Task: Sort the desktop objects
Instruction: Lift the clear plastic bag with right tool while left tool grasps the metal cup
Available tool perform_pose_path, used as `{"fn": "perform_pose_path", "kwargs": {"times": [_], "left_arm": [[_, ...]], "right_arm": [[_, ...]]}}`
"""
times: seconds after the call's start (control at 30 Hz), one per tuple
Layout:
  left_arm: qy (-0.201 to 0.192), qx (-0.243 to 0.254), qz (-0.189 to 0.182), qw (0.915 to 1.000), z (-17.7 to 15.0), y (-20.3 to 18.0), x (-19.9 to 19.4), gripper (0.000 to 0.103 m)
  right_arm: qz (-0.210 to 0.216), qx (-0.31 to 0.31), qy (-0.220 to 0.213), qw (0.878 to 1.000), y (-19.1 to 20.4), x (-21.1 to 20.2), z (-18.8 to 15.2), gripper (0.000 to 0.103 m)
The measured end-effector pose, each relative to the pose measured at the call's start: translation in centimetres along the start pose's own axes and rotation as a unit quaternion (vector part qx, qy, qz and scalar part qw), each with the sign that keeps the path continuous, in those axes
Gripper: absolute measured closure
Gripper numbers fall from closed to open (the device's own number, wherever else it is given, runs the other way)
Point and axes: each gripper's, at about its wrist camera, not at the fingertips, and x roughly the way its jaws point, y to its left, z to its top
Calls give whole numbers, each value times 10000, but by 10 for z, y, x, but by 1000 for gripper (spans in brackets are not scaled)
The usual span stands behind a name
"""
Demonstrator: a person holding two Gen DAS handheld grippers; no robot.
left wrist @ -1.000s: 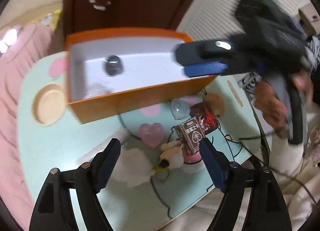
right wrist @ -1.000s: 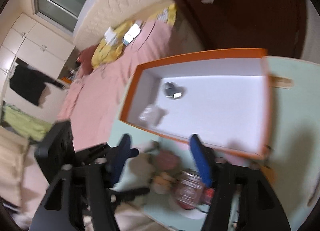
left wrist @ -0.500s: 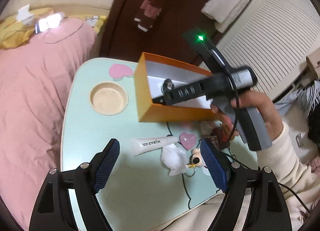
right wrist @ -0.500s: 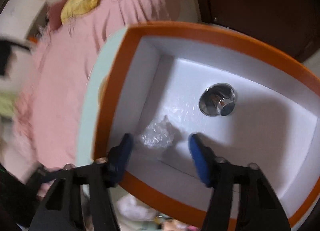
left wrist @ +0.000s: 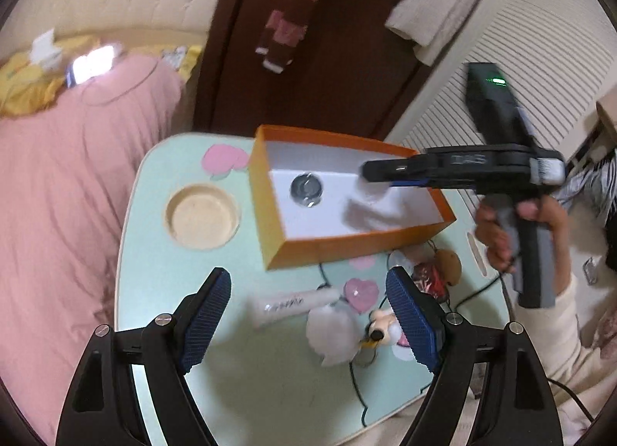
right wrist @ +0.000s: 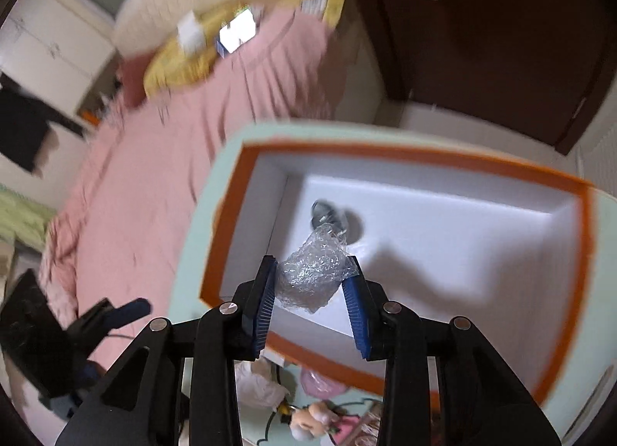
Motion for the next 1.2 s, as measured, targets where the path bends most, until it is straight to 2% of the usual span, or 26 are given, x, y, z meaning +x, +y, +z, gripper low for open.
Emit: {"fn": "perform_pose_path", "kwargs": {"times": [0.07, 0.17, 0.23, 0.3, 0.43, 0.53, 0.73, 0.83, 1.0, 1.03, 1.07, 1.1, 1.17, 1.2], "left_arm": [[-8, 276, 159, 9995, 11, -15, 7, 21], [2, 670, 403, 9969, 29, -36, 20, 21], [114, 846, 592, 9946, 44, -50, 35, 21], [290, 980, 597, 9930, 59, -61, 53, 21], [773, 708, 859, 9908, 93, -62, 102, 21], [945, 711, 1086, 9870, 107, -63, 128, 24], [1404, 1041, 1619, 9712, 108, -68, 173, 25], [1501, 1154, 1821, 9649, 105, -64, 178, 26], [1591, 1366, 2138, 9541, 100, -57, 180, 36], [1609, 1408, 2201, 9518, 100, -55, 180, 45], [1627, 1450, 2263, 9494, 99, -54, 181, 58], [1644, 1492, 2326, 9469, 98, -53, 181, 65], [1674, 1539, 2382, 9442, 97, -49, 180, 68], [1680, 1490, 2281, 9474, 97, -46, 177, 68]], "right_arm": [[17, 78, -462, 9989, -11, -27, -10, 67], [165, 259, -927, 9952, -25, -57, -27, 67], [182, 339, -1076, 9934, -32, -69, -39, 67], [197, 419, -1222, 9914, -39, -81, -50, 67], [291, 572, -1372, 9885, -56, -96, -65, 67], [229, 641, -1495, 9864, -64, -105, -69, 67], [379, 840, -1642, 9821, -82, -124, -76, 67], [422, 886, -1640, 9816, -86, -124, -77, 67], [526, 887, -1573, 9821, -86, -118, -74, 66], [534, 889, -1568, 9822, -86, -117, -73, 66], [541, 890, -1560, 9823, -86, -116, -73, 66], [546, 884, -1545, 9825, -85, -114, -72, 66], [547, 882, -1530, 9828, -85, -113, -72, 66], [550, 876, -1524, 9829, -84, -112, -73, 66]]}}
